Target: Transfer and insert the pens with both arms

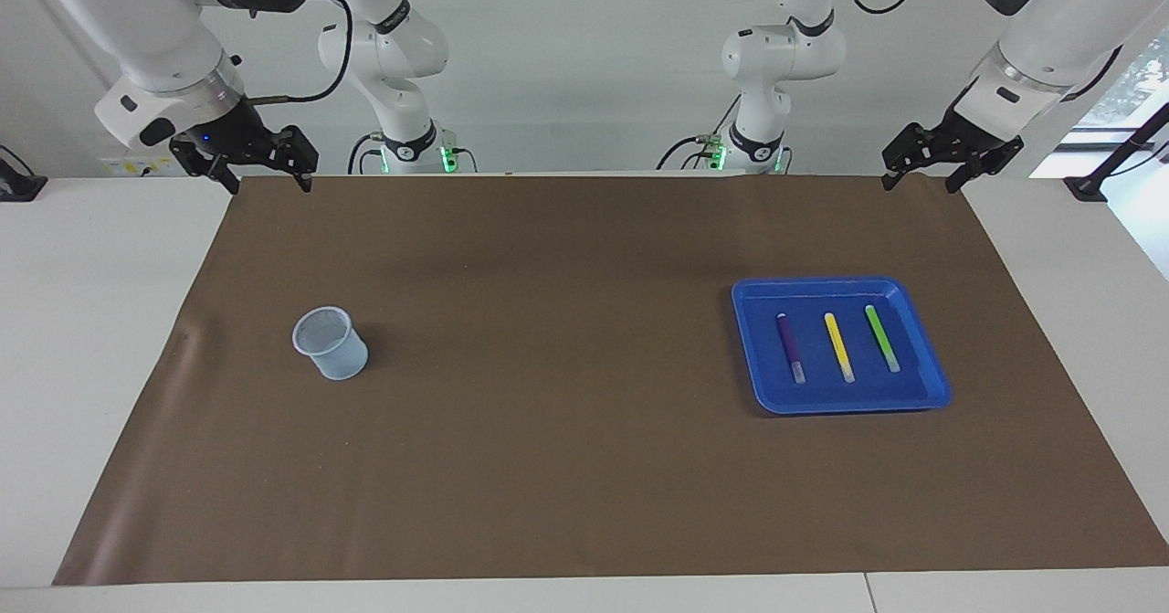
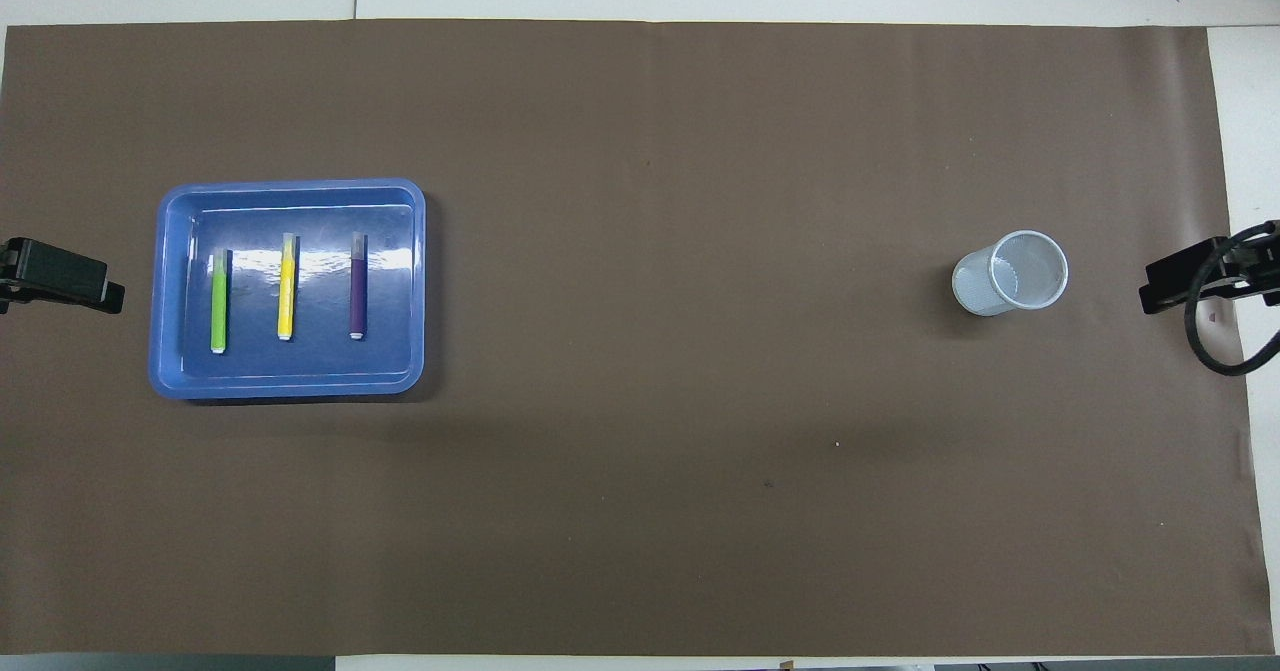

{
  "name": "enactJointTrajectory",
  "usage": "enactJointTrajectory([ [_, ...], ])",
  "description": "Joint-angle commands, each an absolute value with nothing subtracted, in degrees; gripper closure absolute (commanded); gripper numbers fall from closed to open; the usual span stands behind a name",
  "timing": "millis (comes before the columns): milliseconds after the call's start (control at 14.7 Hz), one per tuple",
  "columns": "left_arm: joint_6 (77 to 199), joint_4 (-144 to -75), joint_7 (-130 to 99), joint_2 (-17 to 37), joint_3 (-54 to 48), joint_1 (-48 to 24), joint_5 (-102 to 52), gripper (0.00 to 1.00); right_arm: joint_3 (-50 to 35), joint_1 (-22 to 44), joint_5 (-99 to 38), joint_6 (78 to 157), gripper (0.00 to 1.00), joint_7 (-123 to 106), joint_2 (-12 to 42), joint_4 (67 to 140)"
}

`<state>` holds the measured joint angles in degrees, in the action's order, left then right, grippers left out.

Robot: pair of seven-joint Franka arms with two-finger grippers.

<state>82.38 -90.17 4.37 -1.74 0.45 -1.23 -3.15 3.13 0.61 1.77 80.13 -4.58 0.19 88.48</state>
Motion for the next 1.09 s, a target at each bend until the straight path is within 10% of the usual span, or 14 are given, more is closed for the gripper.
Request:
enactJointTrajectory([
  [0,83.6,-92.3,3.9,-3.6,0.5,-1.4,-1.9,0.00,2.8,-0.7,0.8,80.6,0.00,-4.0,0.6,87.7],
  [1022,81.3,-92.5,3.4,-3.9,0.4,-2.0,-1.9,0.00,2.9,-5.8,-13.3,81.2,0.00,-4.2,0.1,89.6],
])
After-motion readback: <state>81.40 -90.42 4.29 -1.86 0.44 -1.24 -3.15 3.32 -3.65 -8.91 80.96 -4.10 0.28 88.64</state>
